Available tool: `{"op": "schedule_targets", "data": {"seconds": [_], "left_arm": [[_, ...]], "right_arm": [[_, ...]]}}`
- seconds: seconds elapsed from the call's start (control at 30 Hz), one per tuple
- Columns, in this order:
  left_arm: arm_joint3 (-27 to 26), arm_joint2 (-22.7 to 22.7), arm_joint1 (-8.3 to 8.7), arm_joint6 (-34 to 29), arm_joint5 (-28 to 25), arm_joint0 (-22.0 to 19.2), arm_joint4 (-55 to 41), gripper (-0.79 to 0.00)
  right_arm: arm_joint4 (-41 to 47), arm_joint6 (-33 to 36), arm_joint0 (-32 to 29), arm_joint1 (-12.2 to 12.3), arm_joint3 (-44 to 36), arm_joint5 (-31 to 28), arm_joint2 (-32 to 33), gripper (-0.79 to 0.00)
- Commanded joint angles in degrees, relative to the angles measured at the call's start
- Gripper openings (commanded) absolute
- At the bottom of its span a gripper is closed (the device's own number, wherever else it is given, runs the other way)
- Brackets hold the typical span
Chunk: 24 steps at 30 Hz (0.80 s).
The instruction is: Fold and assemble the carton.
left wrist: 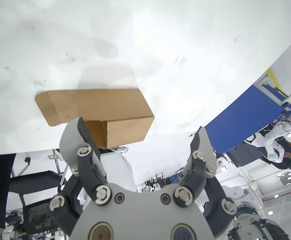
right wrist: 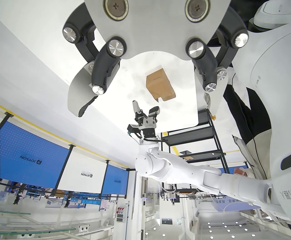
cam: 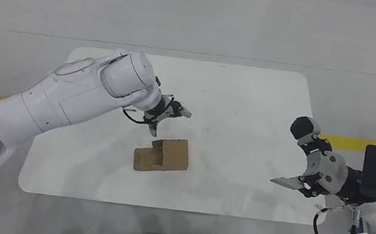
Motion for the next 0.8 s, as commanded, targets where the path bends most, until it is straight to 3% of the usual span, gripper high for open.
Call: {"op": "schedule_targets", "data": {"seconds": [0.0, 0.1, 0.2, 0.37, 0.47, 0.57, 0.7, 0.77], "left_arm": [[0.0, -1.8, 1.12, 1.2, 0.0, 0.0, -0.8, 0.000], [0.2, -7.5, 3.73, 3.8, -1.8, 2.3, -4.8, 0.000], [0.7, -15.9, 7.86, 6.7, -8.6, 8.7, -10.9, 0.000], [-0.4, -32.4, 16.05, 9.0, -25.6, 27.5, -21.6, 0.000], [-3.6, -40.7, 19.81, 9.0, -35.1, 40.3, -26.0, 0.000], [-8.1, -47.1, 22.23, 7.6, -43.9, 51.4, -28.6, 0.000], [-12.7, -53.7, 24.24, 6.5, -50.6, 62.6, -29.6, 0.000], [-13.6, -56.5, 24.76, 4.9, -54.9, 67.2, -31.0, 0.000]], "right_arm": [[-0.3, -0.2, 0.4, 0.0, 0.1, 0.7, -0.6, 0.000], [-0.9, -0.4, 0.7, -0.1, 0.5, 1.3, -1.4, 0.000], [-2.5, -0.3, 0.7, -0.2, 0.2, 2.0, -3.0, 0.000], [-8.6, -1.1, 3.2, -0.6, 0.7, 4.4, -7.1, 0.000], [-9.7, -1.1, 3.9, -0.7, 1.2, 4.9, -9.3, 0.000], [-9.7, -1.1, 3.9, -0.7, 1.2, 4.9, -9.3, 0.000], [-10.2, -0.6, 3.9, -0.7, 1.2, 4.9, -9.4, 0.000], [-14.5, 5.1, 3.8, -0.4, 1.5, 2.0, -13.1, 0.000]]}}
